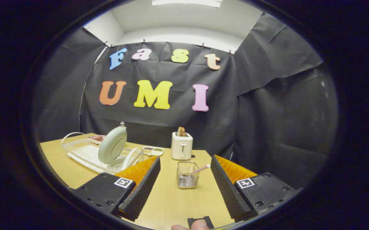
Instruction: Take the plate from the dish rack, then take the spoon from the basket and place it into the plate.
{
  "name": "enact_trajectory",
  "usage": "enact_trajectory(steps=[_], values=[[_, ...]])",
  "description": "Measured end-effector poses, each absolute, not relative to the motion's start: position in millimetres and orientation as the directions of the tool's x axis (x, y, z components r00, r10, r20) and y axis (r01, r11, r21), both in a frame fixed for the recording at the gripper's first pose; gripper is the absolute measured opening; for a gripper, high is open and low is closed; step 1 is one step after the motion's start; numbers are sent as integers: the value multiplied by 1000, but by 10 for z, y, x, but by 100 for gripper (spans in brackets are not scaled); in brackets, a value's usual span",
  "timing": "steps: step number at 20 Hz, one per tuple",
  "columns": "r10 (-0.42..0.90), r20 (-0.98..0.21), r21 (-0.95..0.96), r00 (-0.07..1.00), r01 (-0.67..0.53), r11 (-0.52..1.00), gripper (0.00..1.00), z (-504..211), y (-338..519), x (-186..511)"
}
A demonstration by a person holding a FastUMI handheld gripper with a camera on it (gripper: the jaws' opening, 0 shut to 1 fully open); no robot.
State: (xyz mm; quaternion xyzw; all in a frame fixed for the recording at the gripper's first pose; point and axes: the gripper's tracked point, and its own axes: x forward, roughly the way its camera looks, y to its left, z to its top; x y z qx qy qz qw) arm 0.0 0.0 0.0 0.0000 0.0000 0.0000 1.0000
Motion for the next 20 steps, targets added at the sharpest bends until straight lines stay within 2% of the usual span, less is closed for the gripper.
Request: enact_trajectory(steps=[20], values=[[7,12,56,1000,-7,998,100,-55,36,32]])
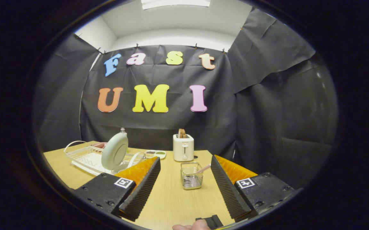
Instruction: Take the plate from the dish rack, then take the spoon from the basket and place it into the plate.
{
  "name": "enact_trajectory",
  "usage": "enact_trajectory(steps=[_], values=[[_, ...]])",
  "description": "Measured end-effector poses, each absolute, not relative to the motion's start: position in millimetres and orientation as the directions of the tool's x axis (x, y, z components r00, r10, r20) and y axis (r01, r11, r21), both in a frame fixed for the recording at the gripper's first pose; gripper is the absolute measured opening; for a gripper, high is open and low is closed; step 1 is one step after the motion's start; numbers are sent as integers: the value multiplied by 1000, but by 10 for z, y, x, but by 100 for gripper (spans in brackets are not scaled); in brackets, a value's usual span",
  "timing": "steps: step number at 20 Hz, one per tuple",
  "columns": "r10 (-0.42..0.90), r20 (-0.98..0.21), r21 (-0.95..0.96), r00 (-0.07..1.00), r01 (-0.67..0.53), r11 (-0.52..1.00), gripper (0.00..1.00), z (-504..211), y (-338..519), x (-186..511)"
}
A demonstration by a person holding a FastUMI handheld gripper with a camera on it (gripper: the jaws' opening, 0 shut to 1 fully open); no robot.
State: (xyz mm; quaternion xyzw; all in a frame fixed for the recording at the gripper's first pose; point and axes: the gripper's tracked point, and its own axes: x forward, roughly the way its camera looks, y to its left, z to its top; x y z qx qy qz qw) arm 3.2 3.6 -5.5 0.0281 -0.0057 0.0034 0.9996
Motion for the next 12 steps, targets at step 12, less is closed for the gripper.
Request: enact_trajectory(steps=[12], values=[[35,28,64,999,-36,997,100,112,195,54]])
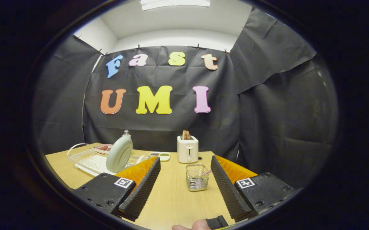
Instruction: Take the plate from the dish rack, then take the spoon from the basket and place it into the plate.
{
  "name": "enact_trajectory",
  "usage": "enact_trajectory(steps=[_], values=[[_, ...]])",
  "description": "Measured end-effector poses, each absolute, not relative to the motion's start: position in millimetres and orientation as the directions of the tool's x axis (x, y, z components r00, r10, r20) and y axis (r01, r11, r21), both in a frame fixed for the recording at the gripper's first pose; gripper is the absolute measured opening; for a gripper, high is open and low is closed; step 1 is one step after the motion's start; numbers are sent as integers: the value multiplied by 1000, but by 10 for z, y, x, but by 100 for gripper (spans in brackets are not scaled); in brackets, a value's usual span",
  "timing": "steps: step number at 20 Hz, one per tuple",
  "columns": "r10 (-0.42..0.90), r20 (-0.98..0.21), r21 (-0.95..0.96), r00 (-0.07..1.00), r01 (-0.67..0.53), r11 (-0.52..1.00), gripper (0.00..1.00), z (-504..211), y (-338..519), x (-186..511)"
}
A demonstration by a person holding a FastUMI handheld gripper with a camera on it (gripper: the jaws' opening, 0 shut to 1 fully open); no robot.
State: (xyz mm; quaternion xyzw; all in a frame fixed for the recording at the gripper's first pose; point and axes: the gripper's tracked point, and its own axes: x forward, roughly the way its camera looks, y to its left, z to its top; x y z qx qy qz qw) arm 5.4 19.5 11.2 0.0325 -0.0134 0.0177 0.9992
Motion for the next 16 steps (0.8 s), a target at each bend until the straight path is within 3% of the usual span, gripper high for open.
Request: enact_trajectory(steps=[16], values=[[184,-51,30,982,-183,983,100,906,795,452]])
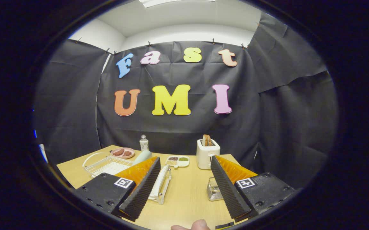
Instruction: Take the plate from the dish rack, then take the spoon from the basket and place it into the plate.
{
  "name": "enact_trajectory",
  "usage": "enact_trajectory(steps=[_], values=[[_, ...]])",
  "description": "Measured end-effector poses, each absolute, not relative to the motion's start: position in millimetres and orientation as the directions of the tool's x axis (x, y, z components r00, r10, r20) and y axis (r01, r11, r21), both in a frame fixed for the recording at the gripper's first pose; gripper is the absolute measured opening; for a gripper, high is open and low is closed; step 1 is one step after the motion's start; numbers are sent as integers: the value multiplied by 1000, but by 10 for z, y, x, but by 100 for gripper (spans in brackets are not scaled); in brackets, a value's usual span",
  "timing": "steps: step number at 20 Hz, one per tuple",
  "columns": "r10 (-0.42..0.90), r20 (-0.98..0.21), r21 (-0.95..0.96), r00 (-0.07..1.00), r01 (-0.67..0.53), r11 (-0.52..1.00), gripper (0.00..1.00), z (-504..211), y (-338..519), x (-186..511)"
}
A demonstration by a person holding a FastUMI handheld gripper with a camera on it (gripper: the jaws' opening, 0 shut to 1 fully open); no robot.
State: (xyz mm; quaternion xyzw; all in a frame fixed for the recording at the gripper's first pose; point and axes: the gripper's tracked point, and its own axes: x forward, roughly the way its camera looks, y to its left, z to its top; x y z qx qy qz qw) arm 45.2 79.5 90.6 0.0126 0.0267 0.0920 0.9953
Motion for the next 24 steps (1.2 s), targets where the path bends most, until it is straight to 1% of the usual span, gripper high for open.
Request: enact_trajectory(steps=[3,6,8,14,21,24], values=[[238,-126,35,963,-235,971,100,915,1061,532],[293,-175,59,940,-288,956,100,1008,1346,666],[315,-213,70,925,-307,949,100,1039,1524,816],[366,-392,121,844,-348,930,100,946,2043,1239],[364,-566,159,740,-335,929,100,623,2348,1610],[362,-620,187,696,-318,930,100,473,2487,1687]])
